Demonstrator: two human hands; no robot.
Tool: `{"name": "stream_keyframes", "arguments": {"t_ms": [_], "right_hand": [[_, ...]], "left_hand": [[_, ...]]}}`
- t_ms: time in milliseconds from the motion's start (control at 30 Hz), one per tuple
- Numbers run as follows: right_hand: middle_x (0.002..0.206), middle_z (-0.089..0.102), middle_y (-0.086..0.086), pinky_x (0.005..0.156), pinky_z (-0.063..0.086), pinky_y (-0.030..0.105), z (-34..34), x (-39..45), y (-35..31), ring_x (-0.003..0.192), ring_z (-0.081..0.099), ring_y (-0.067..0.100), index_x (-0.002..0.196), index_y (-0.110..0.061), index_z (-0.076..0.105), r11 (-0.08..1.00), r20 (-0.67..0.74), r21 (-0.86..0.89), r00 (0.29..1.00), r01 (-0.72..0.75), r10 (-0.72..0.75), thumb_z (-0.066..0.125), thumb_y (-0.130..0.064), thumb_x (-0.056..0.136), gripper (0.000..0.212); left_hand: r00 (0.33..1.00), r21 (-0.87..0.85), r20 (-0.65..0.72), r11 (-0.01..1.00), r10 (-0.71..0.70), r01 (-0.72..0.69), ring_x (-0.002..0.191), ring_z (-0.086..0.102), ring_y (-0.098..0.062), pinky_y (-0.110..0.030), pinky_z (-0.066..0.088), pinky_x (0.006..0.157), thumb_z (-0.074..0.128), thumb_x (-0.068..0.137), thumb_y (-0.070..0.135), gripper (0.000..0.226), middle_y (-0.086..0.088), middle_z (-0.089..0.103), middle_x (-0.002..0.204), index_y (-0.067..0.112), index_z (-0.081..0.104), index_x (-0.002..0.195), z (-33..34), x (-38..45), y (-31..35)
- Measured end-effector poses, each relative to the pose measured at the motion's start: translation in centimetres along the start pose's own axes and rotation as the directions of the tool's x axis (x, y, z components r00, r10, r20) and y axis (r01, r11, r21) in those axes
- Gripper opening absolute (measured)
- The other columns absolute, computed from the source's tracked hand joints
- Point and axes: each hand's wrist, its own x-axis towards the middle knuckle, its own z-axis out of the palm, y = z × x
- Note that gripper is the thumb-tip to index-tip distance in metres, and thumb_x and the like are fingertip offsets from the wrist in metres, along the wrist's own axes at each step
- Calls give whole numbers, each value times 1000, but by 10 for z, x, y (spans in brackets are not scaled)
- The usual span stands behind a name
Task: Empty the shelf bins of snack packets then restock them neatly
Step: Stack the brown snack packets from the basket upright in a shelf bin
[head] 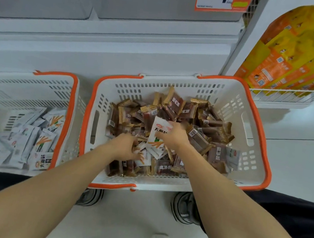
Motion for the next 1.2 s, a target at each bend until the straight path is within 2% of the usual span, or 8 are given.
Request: {"name": "stream_keyframes", "arguments": {"t_ms": [100, 233, 467, 667, 867, 933, 1033, 1200], "right_hand": [[103, 73, 6, 73, 55, 37, 5, 8, -3, 80, 65, 18, 113, -7, 67, 992, 11, -83, 996, 94, -94, 74, -21, 91, 27], [90, 69, 7, 59, 48, 30, 15, 18, 0, 71, 62, 18, 105, -4, 64, 977, 58, -204, 997, 56, -45, 76, -24, 88, 29], [101, 74, 8, 80, 61, 44, 13, 21, 15, 89, 72, 24, 109, -7, 66, 993, 5, -110, 999, -38, 38, 78, -26, 86, 33], [100, 76, 8, 75, 64, 45, -8, 17, 14, 86, 75, 23, 105, -6, 69, 999, 4, 24, 1000, -27, 27, 76, -18, 89, 21], [97, 76, 5, 83, 62, 45, -62, 4, -7, 83, 75, 21, 95, -17, 68, 990, -119, 121, 991, 76, -62, 75, -17, 90, 8], [93, 75, 1, 82, 61, 40, -82, -3, -16, 83, 75, 19, 92, -23, 68, 980, -189, 153, 977, 124, -94, 74, -19, 90, 7], [97, 77, 4, 71, 63, 35, -99, -14, -23, 79, 76, 17, 91, -23, 69, 951, -216, 273, 973, 144, -85, 73, -17, 89, 8], [102, 77, 10, 72, 63, 41, -94, -21, -32, 88, 76, 23, 108, -4, 67, 934, 29, 340, 992, 107, -124, 72, -11, 91, 19]], "left_hand": [[995, 220, 98, 975, 15, -36, 122, 46, -24, -40, 47, 99, 86, 69, 46, 88, -4, 52, 135, 26, 42, 143, 3, -1, -7], [988, 349, 150, 932, 46, -97, 122, 46, -25, -39, 47, 99, 91, 67, 30, 94, -4, 50, 138, 27, 40, 145, 1, -4, -16], [972, 284, 183, 939, 146, -194, 102, 61, -19, -38, 54, 88, 88, 73, 28, 46, 2, 66, 110, 26, 64, 113, -3, -1, -25], [979, -23, -115, 984, 171, -175, 75, 62, -14, -26, 48, 65, 74, 87, 43, 23, 2, 66, 85, 23, 63, 91, -24, -7, -28], [865, -448, -485, 886, -126, -122, 64, 55, -17, -27, 39, 55, 68, 93, 40, 34, 0, 57, 68, 15, 56, 75, -59, -15, -4], [887, -742, -415, 640, -203, -200, 81, 66, -23, -40, 58, 75, 66, 94, 42, 30, -12, 70, 91, 12, 66, 96, -70, -9, 13], [970, -945, -244, 228, -21, -233, 108, 66, -29, -48, 56, 95, 51, 101, 40, 41, -16, 63, 125, 12, 57, 130, -79, -9, 37], [991, -918, -132, 375, 16, -128, 117, 63, -26, -41, 56, 96, 55, 96, 51, 61, -10, 62, 131, 10, 49, 140, -51, -15, 39]]}}
